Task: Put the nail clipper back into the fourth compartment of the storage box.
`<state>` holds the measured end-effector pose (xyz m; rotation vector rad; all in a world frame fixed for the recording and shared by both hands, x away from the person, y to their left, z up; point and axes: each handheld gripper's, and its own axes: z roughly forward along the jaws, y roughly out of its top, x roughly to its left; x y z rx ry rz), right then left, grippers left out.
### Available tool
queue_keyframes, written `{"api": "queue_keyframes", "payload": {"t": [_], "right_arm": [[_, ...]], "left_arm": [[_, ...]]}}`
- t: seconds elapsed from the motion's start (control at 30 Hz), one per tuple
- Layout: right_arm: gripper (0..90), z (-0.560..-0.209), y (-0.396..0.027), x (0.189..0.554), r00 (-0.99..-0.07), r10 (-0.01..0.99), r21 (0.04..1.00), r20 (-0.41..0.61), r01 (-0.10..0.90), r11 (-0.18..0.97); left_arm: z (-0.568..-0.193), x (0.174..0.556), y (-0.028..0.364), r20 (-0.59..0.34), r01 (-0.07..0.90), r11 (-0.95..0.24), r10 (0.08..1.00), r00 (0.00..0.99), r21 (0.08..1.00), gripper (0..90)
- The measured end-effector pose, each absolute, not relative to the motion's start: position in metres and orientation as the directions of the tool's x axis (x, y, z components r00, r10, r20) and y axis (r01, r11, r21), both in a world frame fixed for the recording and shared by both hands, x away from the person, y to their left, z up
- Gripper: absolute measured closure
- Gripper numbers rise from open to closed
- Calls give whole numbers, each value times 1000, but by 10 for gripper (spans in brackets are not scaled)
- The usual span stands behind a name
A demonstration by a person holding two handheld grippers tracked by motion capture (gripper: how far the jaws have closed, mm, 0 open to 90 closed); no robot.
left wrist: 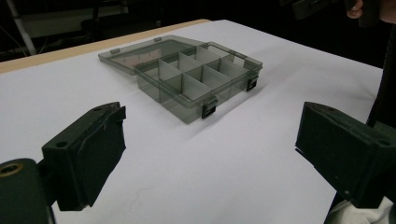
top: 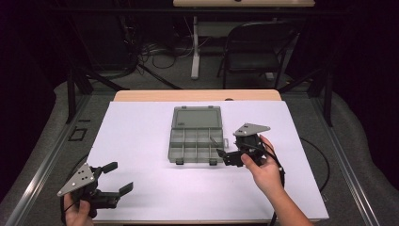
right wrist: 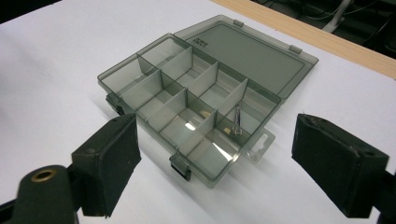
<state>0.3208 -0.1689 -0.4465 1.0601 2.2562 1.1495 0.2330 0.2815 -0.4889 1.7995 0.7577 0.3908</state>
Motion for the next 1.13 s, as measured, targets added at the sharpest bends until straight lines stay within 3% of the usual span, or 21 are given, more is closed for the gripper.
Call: {"api": "queue_keyframes", "payload": {"t": [0.53,1.13], "right_arm": [[145,-475,-194,271,-592,806,830,-28,435,349],[145,-509,-211,249,-559,828,838,-42,432,334]], "left_arm": [[-489,232,281,-94,305,-207,667,739,930,78],[-490,233,281,-94,309,-211,669,737,927,78]]}}
